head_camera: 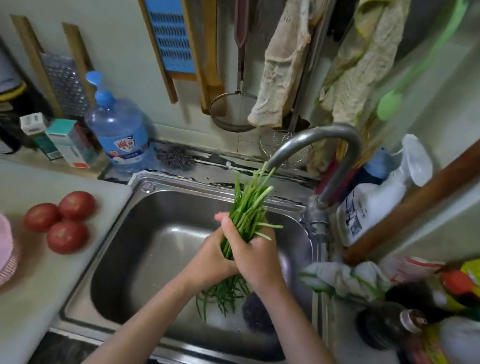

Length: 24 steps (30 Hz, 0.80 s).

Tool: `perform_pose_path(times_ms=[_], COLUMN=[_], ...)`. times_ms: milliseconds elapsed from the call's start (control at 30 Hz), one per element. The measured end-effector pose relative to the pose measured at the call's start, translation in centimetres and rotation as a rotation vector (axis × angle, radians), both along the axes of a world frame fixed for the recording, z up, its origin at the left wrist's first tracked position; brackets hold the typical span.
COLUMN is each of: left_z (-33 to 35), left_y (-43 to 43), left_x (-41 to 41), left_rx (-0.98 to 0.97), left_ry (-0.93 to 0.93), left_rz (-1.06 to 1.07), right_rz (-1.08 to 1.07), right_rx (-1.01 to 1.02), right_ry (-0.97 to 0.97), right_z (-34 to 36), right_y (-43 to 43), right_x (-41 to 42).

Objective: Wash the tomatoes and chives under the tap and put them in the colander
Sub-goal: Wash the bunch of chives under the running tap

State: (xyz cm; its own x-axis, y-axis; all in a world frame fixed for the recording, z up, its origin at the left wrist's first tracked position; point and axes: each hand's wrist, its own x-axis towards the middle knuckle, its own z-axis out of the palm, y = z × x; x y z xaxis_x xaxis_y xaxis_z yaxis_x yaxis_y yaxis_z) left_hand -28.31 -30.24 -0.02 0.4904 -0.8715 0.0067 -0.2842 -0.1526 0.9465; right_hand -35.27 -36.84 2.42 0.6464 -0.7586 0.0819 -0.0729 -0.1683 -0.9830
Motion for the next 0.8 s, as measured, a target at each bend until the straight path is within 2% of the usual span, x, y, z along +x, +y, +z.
perform_pose_path(times_ms=[200, 367, 500, 567, 667, 800], left_z=[-2.8, -3.6, -3.9, -3.8, -3.6, -3.7], left_y=[0.5, 0.0, -1.1, -1.6, -2.2, -2.5], left_x=[1.4, 3.3, 5.7, 6.9, 8.4, 8.9], left_rx=[0.206, 0.395, 0.503, 0.526, 0.564, 0.547], left_ry=[0.123, 0.201, 0.187, 0.214, 0.436, 0.769], left_rz=[-0.065, -0.201, -0.299, -0.324, -0.333, -0.293], right_rz=[-0.085, -0.17, -0.301, -0.409, -0.504, -0.378], right_rx=[0.313, 0.428, 0.376, 0.32, 0.123, -0.049], right_ry=[0.046, 0.141, 0.282, 0.282, 0.377, 0.56], right_z=[-0.9, -2.3, -2.8, -2.8, -3.5, -5.3], right_y=[-0.6, -2.0, -3.8, -4.9, -6.9, -9.2], right_x=[0.3, -0.2, -1.1, -1.5, -2.6, -3.2])
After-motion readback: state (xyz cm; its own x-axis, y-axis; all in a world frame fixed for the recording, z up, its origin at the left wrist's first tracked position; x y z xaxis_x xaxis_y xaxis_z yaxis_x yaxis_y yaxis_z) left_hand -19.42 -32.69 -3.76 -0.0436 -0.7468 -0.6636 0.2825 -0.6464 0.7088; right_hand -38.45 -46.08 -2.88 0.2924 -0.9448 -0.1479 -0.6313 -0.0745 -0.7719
